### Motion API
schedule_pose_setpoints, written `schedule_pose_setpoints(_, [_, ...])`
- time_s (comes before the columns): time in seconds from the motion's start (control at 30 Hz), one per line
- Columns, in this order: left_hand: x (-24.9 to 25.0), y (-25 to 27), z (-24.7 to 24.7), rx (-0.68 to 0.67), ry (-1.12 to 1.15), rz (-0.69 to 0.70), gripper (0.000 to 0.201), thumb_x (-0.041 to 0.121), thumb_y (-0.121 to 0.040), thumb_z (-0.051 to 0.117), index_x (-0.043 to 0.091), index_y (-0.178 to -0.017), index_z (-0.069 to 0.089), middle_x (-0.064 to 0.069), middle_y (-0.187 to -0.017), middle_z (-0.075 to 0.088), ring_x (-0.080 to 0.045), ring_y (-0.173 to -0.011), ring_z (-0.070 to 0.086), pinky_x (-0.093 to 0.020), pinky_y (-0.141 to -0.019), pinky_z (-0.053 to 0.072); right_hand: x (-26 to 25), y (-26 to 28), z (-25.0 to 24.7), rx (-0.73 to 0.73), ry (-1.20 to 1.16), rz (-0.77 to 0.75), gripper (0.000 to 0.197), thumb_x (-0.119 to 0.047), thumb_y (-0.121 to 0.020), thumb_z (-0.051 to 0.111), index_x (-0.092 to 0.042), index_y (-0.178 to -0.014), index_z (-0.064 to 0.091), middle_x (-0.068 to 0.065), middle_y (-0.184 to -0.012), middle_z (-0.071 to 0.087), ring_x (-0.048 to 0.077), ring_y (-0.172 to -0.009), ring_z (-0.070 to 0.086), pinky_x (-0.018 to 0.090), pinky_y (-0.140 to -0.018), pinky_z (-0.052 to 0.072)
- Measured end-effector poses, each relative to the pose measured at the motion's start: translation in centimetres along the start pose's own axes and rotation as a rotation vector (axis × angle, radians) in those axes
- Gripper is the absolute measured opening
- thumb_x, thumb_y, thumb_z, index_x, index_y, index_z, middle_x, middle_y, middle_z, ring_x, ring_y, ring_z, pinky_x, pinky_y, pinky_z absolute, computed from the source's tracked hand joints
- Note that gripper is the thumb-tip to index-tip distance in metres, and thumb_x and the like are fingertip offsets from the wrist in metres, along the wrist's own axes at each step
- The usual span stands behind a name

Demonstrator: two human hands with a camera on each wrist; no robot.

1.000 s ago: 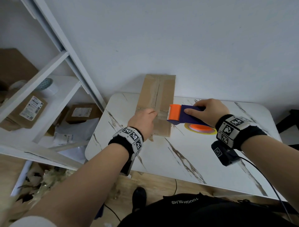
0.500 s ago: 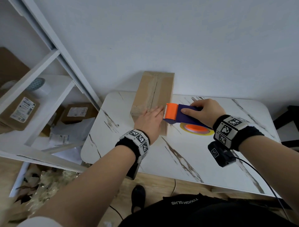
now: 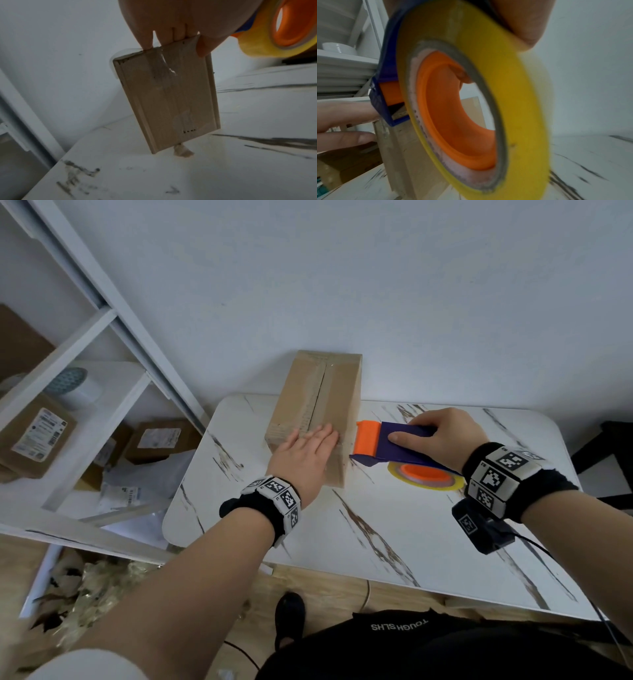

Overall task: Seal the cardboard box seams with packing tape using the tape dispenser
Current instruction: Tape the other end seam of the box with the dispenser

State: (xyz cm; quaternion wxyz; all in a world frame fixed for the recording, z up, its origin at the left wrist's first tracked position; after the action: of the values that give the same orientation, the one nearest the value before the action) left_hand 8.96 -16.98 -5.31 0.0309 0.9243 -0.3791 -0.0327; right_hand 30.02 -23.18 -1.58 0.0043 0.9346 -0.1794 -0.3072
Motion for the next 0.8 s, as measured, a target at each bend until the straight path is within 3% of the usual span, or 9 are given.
schedule_pose_setpoints(0.2, [0.1,0.0,-0.2,0.023,0.016,-0.005,0.059,0.029,-0.096,0.034,0.020,-0.149,0.009,0.004,-0.159,0.010,-0.012,-0.144,0.017,-0.034,-0.118,0.002,2.6,1.0,-1.0,-0.015,0.025,0.033,0.032,-0.057,-0.074,0.063,-0.028,-0.085,0.070,-0.004,-0.083,0.070,0.018,-0.079,0.063,0.036,-0.074,0.053])
schedule_pose_setpoints(0.33, [0.3,-0.1,-1.1,0.091,0.166,-0.063,0.048,0.036,-0.098,0.032,0.020,-0.143,0.031,0.003,-0.153,0.031,-0.013,-0.139,0.031,-0.034,-0.117,0.013,1.7,0.8,0.0,-0.065,0.169,0.021,0.038,-0.062,-0.077,0.055,-0.027,-0.084,0.068,-0.004,-0.080,0.066,0.018,-0.077,0.059,0.029,-0.067,0.045])
schedule_pose_setpoints(0.37, [0.4,-0.3,-1.5,0.100,0.197,-0.102,0.045,0.038,-0.098,0.031,0.020,-0.139,0.038,0.001,-0.147,0.040,-0.016,-0.133,0.039,-0.035,-0.113,0.022,1.1,0.6,0.4,-0.075,0.214,0.012,0.039,-0.063,-0.078,0.054,-0.027,-0.084,0.067,-0.004,-0.080,0.064,0.019,-0.077,0.058,0.028,-0.067,0.043])
schedule_pose_setpoints(0.43, [0.8,-0.9,-2.3,0.128,0.195,-0.195,0.042,0.044,-0.096,0.033,0.017,-0.123,0.051,-0.004,-0.126,0.057,-0.023,-0.111,0.054,-0.036,-0.091,0.040,0.2,0.1,1.2,-0.085,0.273,-0.003,0.040,-0.063,-0.079,0.051,-0.026,-0.085,0.067,-0.002,-0.081,0.063,0.020,-0.077,0.056,0.027,-0.065,0.039])
schedule_pose_setpoints(0.5, [1.2,-2.0,-2.9,0.166,0.169,-0.285,0.040,0.049,-0.093,0.039,0.014,-0.108,0.053,-0.006,-0.110,0.059,-0.026,-0.096,0.057,-0.034,-0.073,0.041,-0.4,-0.4,1.8,-0.089,0.310,-0.008,0.042,-0.063,-0.079,0.050,-0.025,-0.085,0.067,-0.002,-0.082,0.064,0.020,-0.077,0.056,0.026,-0.063,0.037])
schedule_pose_setpoints(0.57, [1.6,-3.0,-2.9,0.182,0.157,-0.351,0.037,0.046,-0.090,0.047,0.013,-0.105,0.052,-0.007,-0.109,0.057,-0.026,-0.097,0.055,-0.034,-0.072,0.042,-0.9,-0.7,2.1,-0.089,0.346,-0.003,0.043,-0.063,-0.078,0.049,-0.024,-0.081,0.067,-0.001,-0.080,0.064,0.021,-0.077,0.058,0.024,-0.058,0.035])
schedule_pose_setpoints(0.63, [2.1,-3.7,-2.6,0.201,0.126,-0.390,0.034,0.039,-0.089,0.052,0.011,-0.107,0.050,-0.008,-0.111,0.056,-0.027,-0.102,0.053,-0.038,-0.079,0.046,-1.6,-1.0,2.4,-0.087,0.393,-0.009,0.044,-0.061,-0.078,0.048,-0.020,-0.077,0.065,0.000,-0.077,0.062,0.023,-0.077,0.058,0.022,-0.052,0.031])
schedule_pose_setpoints(0.8, [2.3,-4.0,-1.7,0.236,0.089,-0.456,0.020,0.020,-0.089,0.051,0.009,-0.106,0.050,-0.010,-0.108,0.057,-0.029,-0.102,0.053,-0.039,-0.077,0.047,-2.8,-1.8,3.0,-0.088,0.453,0.015,0.044,-0.060,-0.080,0.049,-0.018,-0.067,0.052,-0.002,-0.061,0.048,0.022,-0.071,0.053,0.021,-0.049,0.027])
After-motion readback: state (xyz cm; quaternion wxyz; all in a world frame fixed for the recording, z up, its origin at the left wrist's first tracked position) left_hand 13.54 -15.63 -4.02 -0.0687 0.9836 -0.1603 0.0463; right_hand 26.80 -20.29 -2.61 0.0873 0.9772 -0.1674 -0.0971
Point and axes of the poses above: each hand's wrist, its own y-axis away from the middle knuckle, its own z-axis out of the palm, x = y × z, the point moved 5 cm from there along -y, towards the middle knuckle
